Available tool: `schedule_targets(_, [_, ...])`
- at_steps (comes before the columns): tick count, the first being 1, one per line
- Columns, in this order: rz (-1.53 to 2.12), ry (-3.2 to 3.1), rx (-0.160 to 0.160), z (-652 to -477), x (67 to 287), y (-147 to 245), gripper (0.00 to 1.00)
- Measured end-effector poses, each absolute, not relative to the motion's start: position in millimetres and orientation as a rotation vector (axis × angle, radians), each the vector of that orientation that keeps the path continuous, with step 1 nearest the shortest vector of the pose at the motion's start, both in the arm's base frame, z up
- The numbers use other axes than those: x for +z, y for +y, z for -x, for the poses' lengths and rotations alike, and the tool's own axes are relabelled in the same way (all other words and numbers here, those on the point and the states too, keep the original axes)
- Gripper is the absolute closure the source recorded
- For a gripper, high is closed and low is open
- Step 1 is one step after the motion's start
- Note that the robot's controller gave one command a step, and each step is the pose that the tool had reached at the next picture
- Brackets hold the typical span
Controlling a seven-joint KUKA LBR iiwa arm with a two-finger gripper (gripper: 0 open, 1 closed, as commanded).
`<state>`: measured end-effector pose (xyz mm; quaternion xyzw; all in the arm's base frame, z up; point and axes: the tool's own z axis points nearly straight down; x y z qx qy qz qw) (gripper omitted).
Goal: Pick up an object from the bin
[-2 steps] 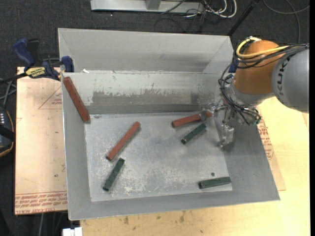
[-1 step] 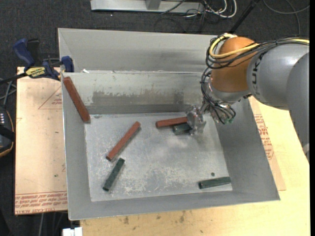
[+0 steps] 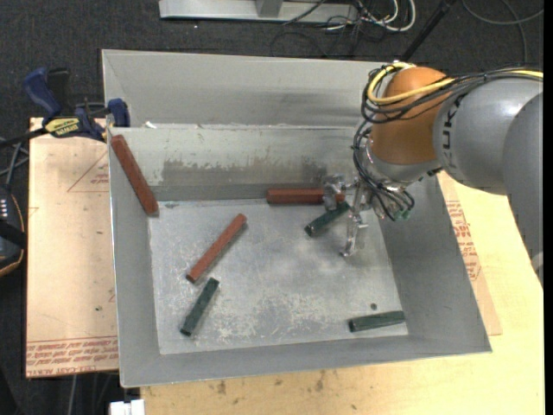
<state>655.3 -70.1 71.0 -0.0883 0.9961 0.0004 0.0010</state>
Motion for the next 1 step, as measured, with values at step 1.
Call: schedule_targets(1, [0.277,3.124,0.0,-656.3,71.9,-70.2,1.0])
